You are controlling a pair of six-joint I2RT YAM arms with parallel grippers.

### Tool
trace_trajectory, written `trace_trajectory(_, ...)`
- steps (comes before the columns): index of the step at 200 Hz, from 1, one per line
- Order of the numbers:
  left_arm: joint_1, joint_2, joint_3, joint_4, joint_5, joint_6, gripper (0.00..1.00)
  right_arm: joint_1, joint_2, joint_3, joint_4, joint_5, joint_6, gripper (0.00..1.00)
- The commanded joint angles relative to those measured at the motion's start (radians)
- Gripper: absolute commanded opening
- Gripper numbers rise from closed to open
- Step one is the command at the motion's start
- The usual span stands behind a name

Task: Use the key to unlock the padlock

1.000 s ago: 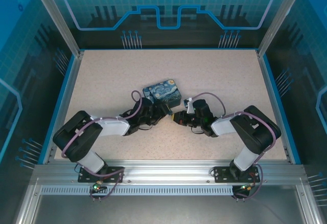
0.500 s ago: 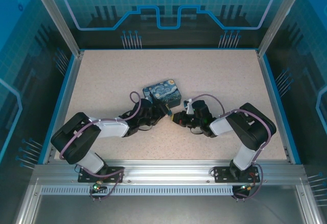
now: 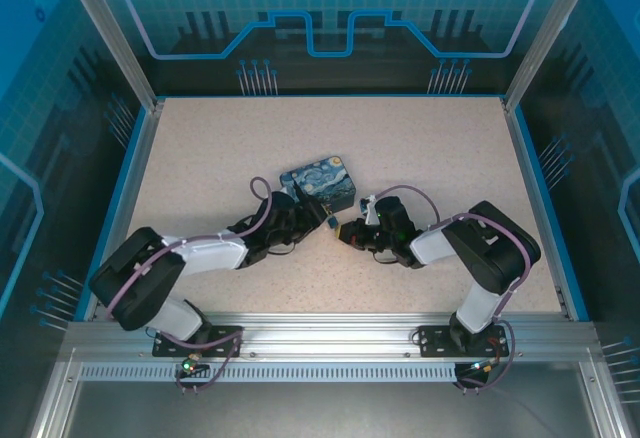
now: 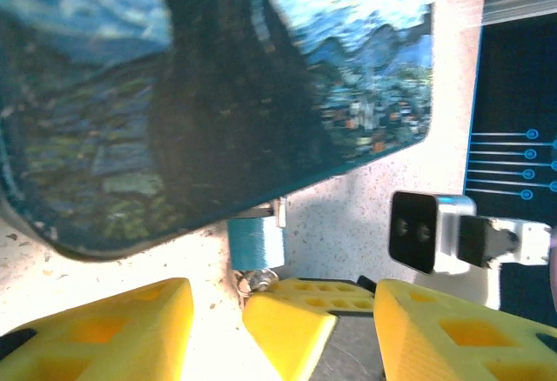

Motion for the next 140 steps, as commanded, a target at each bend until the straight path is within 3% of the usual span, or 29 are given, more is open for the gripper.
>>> trace_trajectory(1,-0.002,-0.092,0.048,-0.124,-0.059,0.103,0.6,-0.001,0.0,0.015,-0.071,-0.01,-0.034,0.11)
trace_trajectory(33,0.051,-0.239,0.074,-0.266,-0.091,0.2,0.64,-0.01,-0.088,0.005,-0.181,0.024,-0.1,0.27)
trace_trajectory(74,0.197,-0.392,0.137,-0.439,-0.063,0.328,0.73,-0.038,-0.19,-0.008,-0.258,0.055,-0.214,0.46)
trace_trajectory(98,0.294,-0.389,0.133,-0.436,0.037,0.323,0.76,-0.048,-0.16,0.011,-0.203,0.029,-0.23,0.48)
trace_trajectory(140,0.371,-0.285,0.11,-0.315,0.168,0.28,0.78,-0.041,-0.059,0.053,-0.097,0.027,-0.155,0.46)
